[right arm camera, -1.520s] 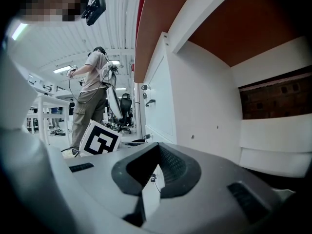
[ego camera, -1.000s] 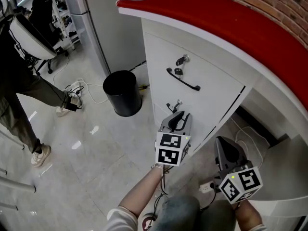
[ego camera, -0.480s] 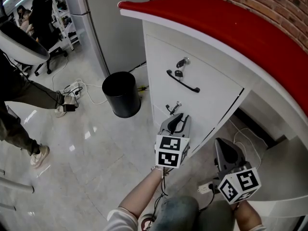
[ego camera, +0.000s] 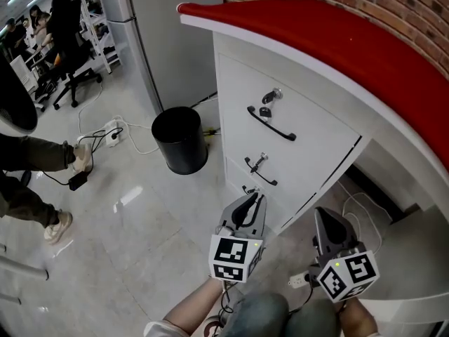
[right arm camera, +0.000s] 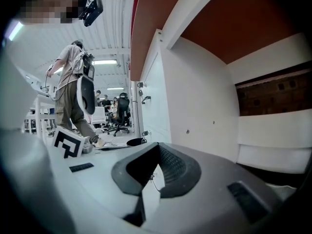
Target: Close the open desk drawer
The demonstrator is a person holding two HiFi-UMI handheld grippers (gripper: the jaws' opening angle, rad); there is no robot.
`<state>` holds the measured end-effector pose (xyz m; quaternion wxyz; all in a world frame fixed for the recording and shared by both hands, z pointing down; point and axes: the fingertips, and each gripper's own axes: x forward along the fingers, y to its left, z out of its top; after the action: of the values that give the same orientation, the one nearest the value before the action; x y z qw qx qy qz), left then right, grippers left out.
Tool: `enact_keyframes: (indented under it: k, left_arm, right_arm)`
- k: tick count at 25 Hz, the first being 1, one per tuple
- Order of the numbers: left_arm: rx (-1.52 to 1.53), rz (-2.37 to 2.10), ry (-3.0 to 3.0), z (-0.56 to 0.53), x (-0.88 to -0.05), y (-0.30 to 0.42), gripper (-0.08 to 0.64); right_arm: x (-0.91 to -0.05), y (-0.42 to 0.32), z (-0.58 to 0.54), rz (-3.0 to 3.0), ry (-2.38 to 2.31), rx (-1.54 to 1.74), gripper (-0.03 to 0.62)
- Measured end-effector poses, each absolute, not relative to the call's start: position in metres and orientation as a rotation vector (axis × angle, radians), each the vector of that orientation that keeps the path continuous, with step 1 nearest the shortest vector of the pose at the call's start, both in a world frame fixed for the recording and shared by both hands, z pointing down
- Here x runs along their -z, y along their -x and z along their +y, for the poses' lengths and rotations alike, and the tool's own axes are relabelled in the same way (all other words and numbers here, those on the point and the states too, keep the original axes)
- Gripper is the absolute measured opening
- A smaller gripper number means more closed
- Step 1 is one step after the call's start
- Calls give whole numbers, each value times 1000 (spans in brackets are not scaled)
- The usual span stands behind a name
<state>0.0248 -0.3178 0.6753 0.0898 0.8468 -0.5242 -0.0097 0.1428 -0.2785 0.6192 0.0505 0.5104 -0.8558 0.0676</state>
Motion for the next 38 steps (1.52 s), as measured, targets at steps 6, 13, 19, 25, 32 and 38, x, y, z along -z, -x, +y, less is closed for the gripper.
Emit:
enact_keyframes:
  k: [6, 13, 19, 25, 32, 38]
  left_arm:
    - [50, -1572, -2501, -292, -668, -24, 16]
    - [-3, -1708, -2488, -269, -623, -12, 11]
    - [-215, -1695, -2513, -233, -557, -1, 11]
    - [-142, -1586, -2485, -216, -458, -6, 11]
    - [-166, -1568, -2366, -203, -323, 3, 11]
    - [-172, -1583, -2377, -202, -196, 9, 11]
  right_arm:
    - [-618, -137, -279, -2662, -1518, -230, -2]
    - [-609, -109, -267, -2641, -1360, -172, -2]
    - [-552, -100, -233, -2604, -1257, -120, -2]
    - [-474, -85, -209, -2522, -1148, -88, -2]
    - [-325, -73, -208, -2528, -1189, -182, -2]
    - [-189, -74, -215, -2549, -1314, -115, -2]
